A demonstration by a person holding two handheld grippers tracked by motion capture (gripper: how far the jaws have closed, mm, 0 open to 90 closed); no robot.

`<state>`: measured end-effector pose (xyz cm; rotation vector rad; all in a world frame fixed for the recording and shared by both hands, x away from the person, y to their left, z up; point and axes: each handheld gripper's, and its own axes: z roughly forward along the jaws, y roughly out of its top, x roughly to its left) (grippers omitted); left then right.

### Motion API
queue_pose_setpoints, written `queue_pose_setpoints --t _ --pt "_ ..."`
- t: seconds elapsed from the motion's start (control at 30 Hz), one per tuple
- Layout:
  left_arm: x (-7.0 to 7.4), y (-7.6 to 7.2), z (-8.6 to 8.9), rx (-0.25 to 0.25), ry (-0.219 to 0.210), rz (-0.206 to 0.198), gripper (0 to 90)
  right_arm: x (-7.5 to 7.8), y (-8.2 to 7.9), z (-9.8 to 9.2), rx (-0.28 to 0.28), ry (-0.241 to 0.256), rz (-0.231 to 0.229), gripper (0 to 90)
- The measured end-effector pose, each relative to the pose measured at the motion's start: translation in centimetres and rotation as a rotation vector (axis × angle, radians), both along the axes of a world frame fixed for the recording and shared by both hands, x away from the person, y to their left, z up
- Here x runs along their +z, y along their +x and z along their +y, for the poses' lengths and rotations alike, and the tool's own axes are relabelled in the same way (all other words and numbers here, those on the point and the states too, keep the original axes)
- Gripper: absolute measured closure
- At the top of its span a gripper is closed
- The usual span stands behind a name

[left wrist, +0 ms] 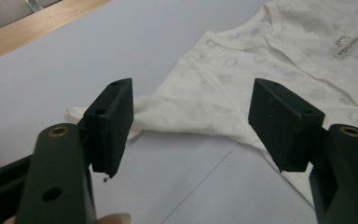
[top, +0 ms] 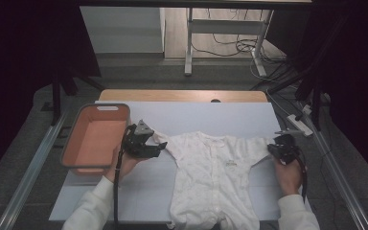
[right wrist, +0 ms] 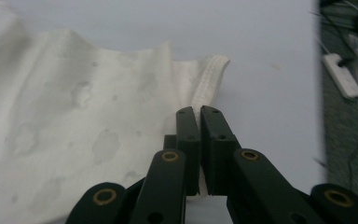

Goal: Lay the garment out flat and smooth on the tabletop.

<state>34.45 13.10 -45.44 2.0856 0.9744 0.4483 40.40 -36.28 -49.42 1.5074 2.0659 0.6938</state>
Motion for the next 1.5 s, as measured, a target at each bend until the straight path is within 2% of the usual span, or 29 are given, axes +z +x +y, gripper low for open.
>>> queue_pose_setpoints --t 0.07,0.1,0.23,0.27,0.33,0.47,0.63,0.7,0.9,1.07,1.33,1.5 --pt "0.0 0.1 0.1 -0.001 0.001 0.000 31.7 0.3 -0.7 -1.2 -0.041 0.005 -0.006 86.6" --pt "0.0 0.2 0.1 -0.001 -0.001 -0.001 31.7 0.4 -1.3 -2.0 -0.063 0.025 -0.008 86.6" --pt "0.2 0.4 0.0 -0.007 -0.005 -0.006 31.7 0.9 -2.6 -3.2 -0.103 0.053 -0.028 85.1" --pt "0.2 0.4 0.0 -0.008 -0.005 -0.007 31.7 1.0 -2.8 -3.3 -0.101 0.063 -0.045 82.2" --pt "0.3 0.5 -0.1 -0.010 -0.007 -0.008 31.7 1.4 -3.2 -3.3 -0.095 0.123 -0.070 73.1" --pt "0.1 0.7 -0.3 -0.015 -0.004 -0.001 31.7 1.8 -3.3 -2.3 -0.016 0.160 -0.084 62.9" --pt "0.1 0.6 -0.3 -0.015 -0.003 0.002 31.7 1.8 -3.4 -0.4 0.107 0.169 -0.062 48.3" --pt "0.1 0.6 -0.3 -0.015 -0.003 0.003 31.6 2.1 -3.8 0.2 0.148 0.183 -0.072 44.5" --pt "0.0 0.6 -0.2 -0.011 -0.003 0.007 31.6 3.3 -5.3 2.0 0.220 0.171 -0.108 42.1" --pt "0.0 0.6 -0.2 -0.008 0.000 0.006 31.5 3.8 -7.2 3.7 0.281 0.194 -0.126 40.3" --pt "-0.3 0.7 -0.5 0.016 0.003 0.016 29.8 3.6 -10.2 5.7 0.373 0.262 -0.136 39.6" --pt "-1.1 1.4 -1.2 0.058 0.008 0.039 27.6 2.8 -11.0 7.8 0.459 0.260 -0.119 38.8"
